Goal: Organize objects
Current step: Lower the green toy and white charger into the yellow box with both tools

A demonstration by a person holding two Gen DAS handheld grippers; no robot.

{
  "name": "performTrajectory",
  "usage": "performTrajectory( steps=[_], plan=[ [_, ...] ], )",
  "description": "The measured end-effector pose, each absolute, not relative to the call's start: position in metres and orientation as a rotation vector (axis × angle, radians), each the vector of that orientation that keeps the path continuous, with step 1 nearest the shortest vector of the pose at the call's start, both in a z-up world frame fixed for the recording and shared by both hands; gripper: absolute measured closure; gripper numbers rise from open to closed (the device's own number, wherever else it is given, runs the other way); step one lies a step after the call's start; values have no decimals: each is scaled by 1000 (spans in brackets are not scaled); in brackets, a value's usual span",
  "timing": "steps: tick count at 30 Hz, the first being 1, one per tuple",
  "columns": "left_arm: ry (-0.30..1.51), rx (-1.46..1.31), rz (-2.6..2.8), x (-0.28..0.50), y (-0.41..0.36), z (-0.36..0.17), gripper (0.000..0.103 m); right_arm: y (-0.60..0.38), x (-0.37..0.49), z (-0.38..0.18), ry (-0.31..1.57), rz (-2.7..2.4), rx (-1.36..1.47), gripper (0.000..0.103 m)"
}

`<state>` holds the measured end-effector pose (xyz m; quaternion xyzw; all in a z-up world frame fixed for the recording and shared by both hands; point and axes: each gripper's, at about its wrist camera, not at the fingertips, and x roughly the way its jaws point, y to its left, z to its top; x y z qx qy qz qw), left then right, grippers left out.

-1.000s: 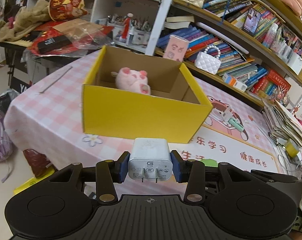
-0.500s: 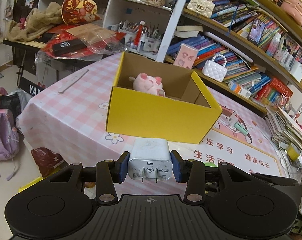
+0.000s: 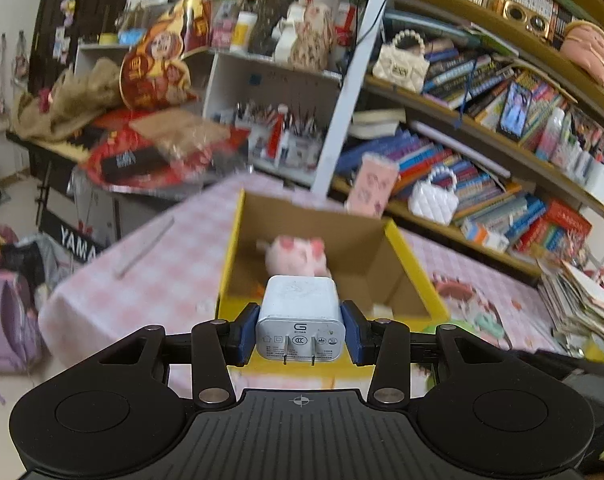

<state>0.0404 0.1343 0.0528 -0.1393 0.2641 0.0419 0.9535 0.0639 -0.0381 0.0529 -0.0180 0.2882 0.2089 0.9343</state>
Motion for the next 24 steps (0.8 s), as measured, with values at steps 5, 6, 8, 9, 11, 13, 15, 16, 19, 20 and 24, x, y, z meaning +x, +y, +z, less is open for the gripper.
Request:
performTrajectory(
  steps=[5,6,8,9,11,13,15,16,19,20,24],
  plan=[
    [537,-261,114,80,135,52,61,-33,107,64,512,417,-63,60],
    [546,-264,119,89,135,48,61,-31,116,62,516,415,-69,60],
    [562,-261,132,103,134,42,61,-27,135,56,531,418,-89,60],
    [572,-260,138,110,133,39,61,-25,143,52,539,422,-99,60],
    [596,-260,154,122,132,31,61,-22,158,44,561,439,-121,60],
    [618,-254,168,132,130,24,61,-18,171,36,576,465,-146,60],
    [635,-247,179,140,129,18,61,-12,177,29,588,497,-162,60],
    [647,-241,187,145,129,15,61,-8,180,25,594,514,-178,60],
    [670,-232,212,153,129,9,61,-1,189,14,622,554,-211,60],
    [677,-231,221,156,130,7,61,2,190,10,633,563,-223,60],
    [707,-228,246,161,131,0,61,7,200,-2,683,594,-250,60]
  ],
)
